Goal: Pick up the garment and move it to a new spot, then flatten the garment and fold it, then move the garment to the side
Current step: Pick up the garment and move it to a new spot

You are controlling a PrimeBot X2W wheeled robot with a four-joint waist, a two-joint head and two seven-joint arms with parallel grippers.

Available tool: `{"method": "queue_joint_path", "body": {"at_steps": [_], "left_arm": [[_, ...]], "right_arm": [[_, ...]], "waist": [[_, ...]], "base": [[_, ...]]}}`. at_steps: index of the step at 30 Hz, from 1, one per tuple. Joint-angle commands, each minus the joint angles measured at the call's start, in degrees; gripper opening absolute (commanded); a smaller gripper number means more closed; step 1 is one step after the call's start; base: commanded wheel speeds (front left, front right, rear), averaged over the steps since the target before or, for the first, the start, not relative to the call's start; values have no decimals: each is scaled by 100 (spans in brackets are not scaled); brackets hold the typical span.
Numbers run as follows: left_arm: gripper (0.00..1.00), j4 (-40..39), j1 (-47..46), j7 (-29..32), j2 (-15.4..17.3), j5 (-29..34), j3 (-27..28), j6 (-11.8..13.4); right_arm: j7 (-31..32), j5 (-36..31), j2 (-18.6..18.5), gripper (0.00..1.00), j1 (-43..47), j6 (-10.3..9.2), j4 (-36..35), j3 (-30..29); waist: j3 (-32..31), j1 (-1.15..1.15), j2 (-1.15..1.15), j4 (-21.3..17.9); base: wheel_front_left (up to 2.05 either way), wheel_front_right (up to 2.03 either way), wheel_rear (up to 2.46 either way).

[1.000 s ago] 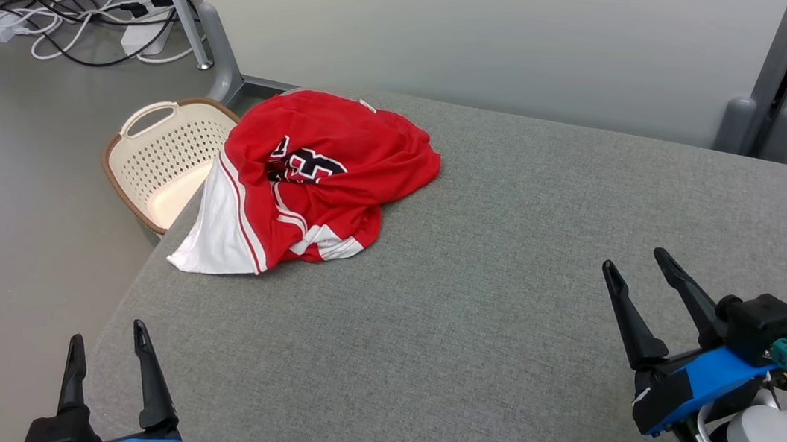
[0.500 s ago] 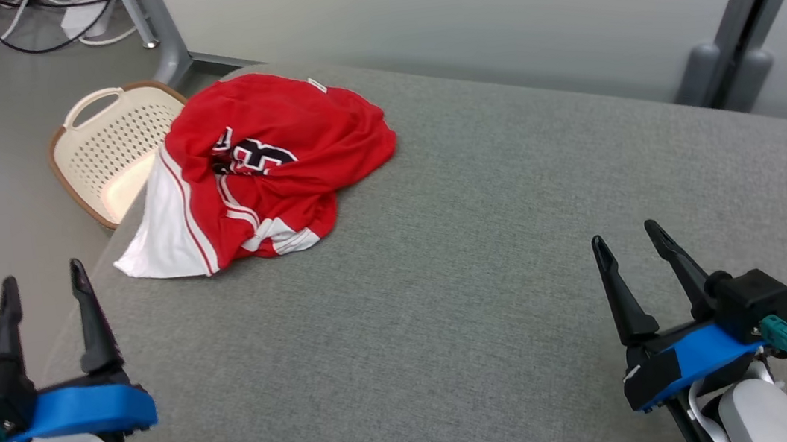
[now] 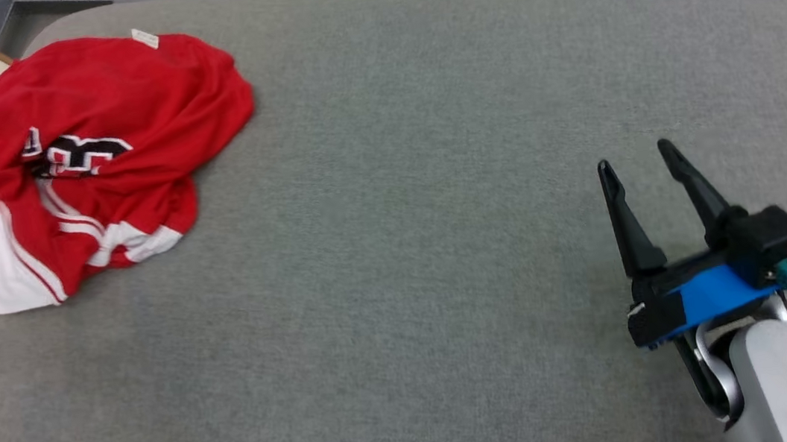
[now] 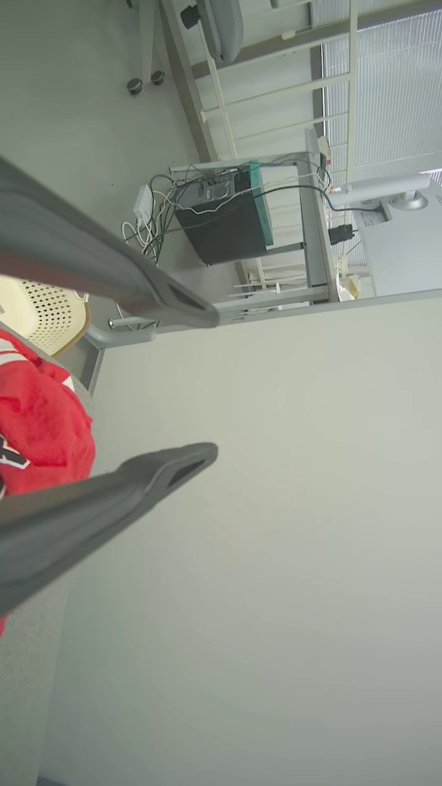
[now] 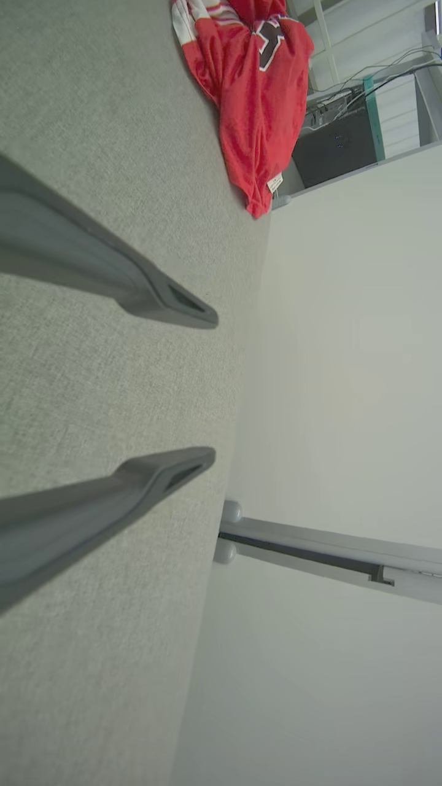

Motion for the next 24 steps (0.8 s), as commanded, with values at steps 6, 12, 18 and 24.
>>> {"method": "queue_joint_path", "body": {"at_steps": [6, 12, 18, 24], "left_arm": [[100, 813, -924, 114, 456, -286, 143, -268], [100, 1844, -1520, 517, 618, -398, -143, -447], [100, 2723, -1868, 790, 533, -503, -551, -529], [100, 3317, -2020, 1017, 433, -677, -907, -538]], "right_arm": [[83, -182, -28, 100, -221, 1, -412, -61], [152, -274, -26, 100, -280, 1, -659, -111], [217, -356, -27, 100, -314, 1, -856, -116], [242, -389, -27, 100, -354, 1, -943, -107]], "waist": [[469, -2, 0, -429], [767, -2, 0, -605], [980, -2, 0, -660], [1087, -2, 0, -686]], "base": [[0, 0, 0], [0, 0, 0], [0, 0, 0], [0, 0, 0]]}}
